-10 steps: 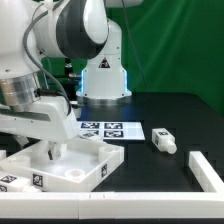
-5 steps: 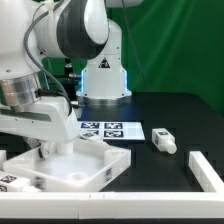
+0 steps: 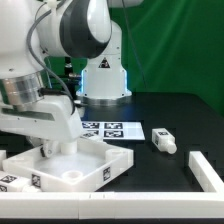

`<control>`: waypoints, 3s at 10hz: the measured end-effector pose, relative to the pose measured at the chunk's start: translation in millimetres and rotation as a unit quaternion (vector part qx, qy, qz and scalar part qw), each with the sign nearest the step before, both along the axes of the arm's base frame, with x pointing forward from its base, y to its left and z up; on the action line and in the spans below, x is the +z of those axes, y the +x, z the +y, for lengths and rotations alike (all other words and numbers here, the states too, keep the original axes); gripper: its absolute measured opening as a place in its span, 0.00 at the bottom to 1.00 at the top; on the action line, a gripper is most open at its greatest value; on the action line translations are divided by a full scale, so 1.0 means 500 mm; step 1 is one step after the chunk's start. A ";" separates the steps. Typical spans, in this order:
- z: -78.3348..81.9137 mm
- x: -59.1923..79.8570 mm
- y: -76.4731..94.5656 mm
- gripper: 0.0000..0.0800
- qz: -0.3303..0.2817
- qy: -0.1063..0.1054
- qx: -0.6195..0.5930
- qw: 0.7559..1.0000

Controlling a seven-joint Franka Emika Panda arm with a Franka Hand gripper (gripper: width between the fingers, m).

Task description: Assemble one leg

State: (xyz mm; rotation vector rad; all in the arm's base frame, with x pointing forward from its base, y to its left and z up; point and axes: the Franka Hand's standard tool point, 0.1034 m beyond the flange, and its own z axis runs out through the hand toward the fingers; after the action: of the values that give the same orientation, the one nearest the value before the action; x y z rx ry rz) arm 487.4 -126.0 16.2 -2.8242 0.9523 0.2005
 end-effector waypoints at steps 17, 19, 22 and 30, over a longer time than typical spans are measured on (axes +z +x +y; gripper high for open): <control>0.252 0.031 0.065 0.07 -0.011 -0.015 0.203 0.979; 0.322 0.038 0.091 0.07 -0.027 -0.038 0.265 0.963; 0.311 0.038 0.090 0.07 -0.028 -0.034 0.258 0.965; 0.209 -0.001 0.094 0.07 -0.006 -0.030 0.268 0.963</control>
Offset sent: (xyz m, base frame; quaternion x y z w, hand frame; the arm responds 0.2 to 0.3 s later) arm 0.0337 0.0563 0.0261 -0.0147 -0.0095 0.0701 0.9974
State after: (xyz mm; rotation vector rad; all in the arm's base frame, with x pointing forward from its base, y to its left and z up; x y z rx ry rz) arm 534.2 -21.7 15.7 -3.0687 0.1703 0.2146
